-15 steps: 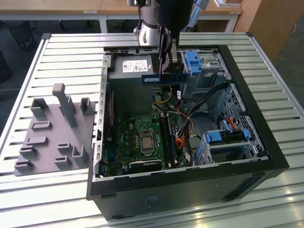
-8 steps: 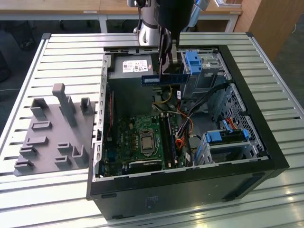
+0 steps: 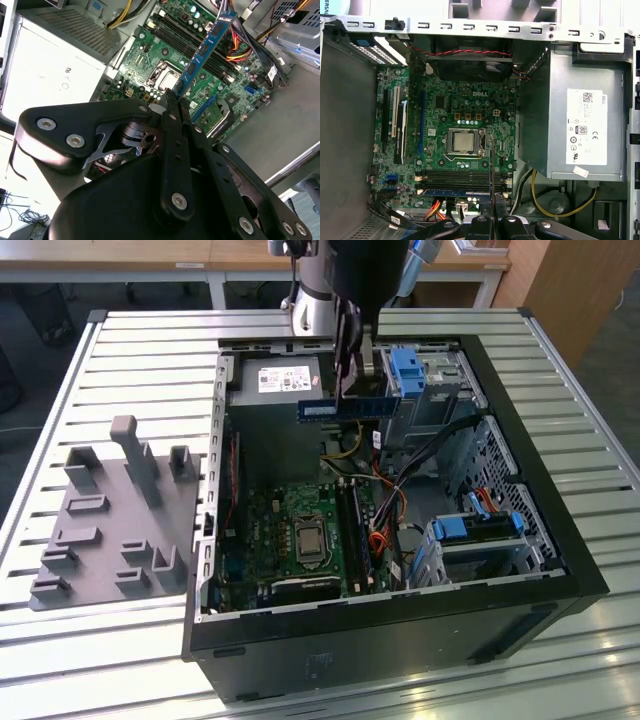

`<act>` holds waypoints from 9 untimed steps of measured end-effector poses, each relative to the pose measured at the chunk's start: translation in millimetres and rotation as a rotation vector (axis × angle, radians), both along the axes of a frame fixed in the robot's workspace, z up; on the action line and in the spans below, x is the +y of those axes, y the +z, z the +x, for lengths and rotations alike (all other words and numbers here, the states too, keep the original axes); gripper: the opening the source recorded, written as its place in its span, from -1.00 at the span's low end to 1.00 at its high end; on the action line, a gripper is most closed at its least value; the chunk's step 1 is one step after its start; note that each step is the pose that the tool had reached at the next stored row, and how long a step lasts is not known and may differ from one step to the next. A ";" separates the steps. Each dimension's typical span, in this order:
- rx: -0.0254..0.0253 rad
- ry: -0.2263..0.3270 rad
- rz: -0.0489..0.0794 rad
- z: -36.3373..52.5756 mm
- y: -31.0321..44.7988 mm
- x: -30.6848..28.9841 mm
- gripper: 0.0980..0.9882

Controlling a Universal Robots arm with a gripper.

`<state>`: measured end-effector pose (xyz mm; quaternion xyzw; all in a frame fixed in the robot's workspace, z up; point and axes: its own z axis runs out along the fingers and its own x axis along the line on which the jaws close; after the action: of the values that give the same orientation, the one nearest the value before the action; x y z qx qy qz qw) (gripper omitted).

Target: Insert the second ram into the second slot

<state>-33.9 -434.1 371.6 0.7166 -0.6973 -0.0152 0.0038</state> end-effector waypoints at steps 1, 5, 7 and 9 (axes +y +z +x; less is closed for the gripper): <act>0.0000 0.000 0.000 0.0 0.0 -0.2 -0.91; 0.0000 0.000 0.000 0.0 0.0 -1.1 -0.91; 0.0000 0.000 0.000 0.0 0.0 -1.5 -0.91; 0.0000 0.000 0.000 0.0 0.0 -1.9 -0.91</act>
<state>-33.9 -436.1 371.6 0.7166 -0.6973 -0.0152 0.0038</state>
